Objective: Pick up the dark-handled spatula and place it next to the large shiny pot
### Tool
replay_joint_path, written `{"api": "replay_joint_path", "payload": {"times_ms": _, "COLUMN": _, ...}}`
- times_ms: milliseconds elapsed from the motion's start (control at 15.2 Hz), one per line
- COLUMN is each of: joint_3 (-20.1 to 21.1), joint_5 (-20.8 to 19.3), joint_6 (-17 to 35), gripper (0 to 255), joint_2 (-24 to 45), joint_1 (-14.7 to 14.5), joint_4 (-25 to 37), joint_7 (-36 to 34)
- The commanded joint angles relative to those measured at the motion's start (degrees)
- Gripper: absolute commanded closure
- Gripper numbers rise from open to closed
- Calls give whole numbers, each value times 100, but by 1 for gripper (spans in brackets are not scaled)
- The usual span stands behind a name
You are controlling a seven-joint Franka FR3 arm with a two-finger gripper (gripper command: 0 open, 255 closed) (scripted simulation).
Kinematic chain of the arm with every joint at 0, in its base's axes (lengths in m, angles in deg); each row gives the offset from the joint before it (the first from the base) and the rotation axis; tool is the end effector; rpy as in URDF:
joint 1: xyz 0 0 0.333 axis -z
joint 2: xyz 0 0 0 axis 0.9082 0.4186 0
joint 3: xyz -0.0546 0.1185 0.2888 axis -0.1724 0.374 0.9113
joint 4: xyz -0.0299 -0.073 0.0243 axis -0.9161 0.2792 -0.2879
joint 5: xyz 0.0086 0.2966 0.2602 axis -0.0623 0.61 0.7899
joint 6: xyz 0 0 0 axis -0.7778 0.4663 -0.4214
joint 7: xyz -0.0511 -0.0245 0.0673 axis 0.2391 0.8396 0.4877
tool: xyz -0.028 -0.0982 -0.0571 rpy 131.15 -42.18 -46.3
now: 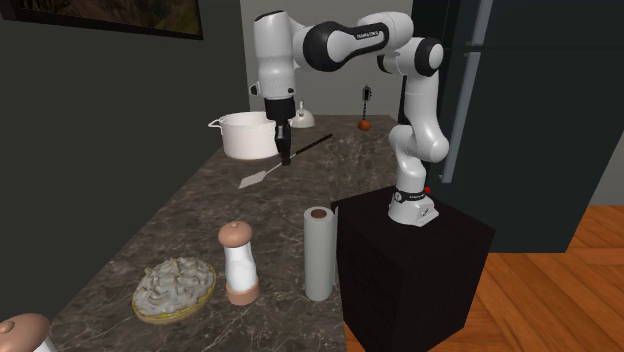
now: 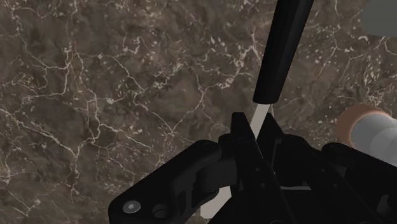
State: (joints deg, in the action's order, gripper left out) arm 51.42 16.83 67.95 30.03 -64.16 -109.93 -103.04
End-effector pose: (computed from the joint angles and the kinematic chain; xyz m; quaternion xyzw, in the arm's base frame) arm 0.5859 0.0612 0.5393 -0.9683 0.2475 0.0315 0.0079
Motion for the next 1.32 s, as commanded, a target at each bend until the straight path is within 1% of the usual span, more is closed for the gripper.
{"api": "replay_joint_path", "payload": {"times_ms": 0, "joint_3": 3, "joint_5": -1, "joint_6": -164, "gripper": 255, "joint_2": 5, "joint_1": -4, "joint_4": 168, "joint_7": -12}}
{"api": "replay_joint_path", "payload": {"times_ms": 462, "joint_3": 7, "joint_5": -13, "joint_6": -725, "gripper": 255, "joint_2": 99, "joint_1": -11, "joint_4": 823, "joint_7": -36}}
{"api": "replay_joint_path", "payload": {"times_ms": 858, "joint_3": -329, "joint_5": 41, "joint_6": -547, "gripper": 255, "joint_2": -747, "joint_1": 381, "joint_4": -220, "joint_7": 696}}
{"api": "replay_joint_path", "payload": {"times_ms": 1254, "joint_3": -739, "joint_5": -20, "joint_6": -482, "gripper": 255, "joint_2": -1383, "joint_1": 726, "joint_4": -942, "joint_7": 1450}}
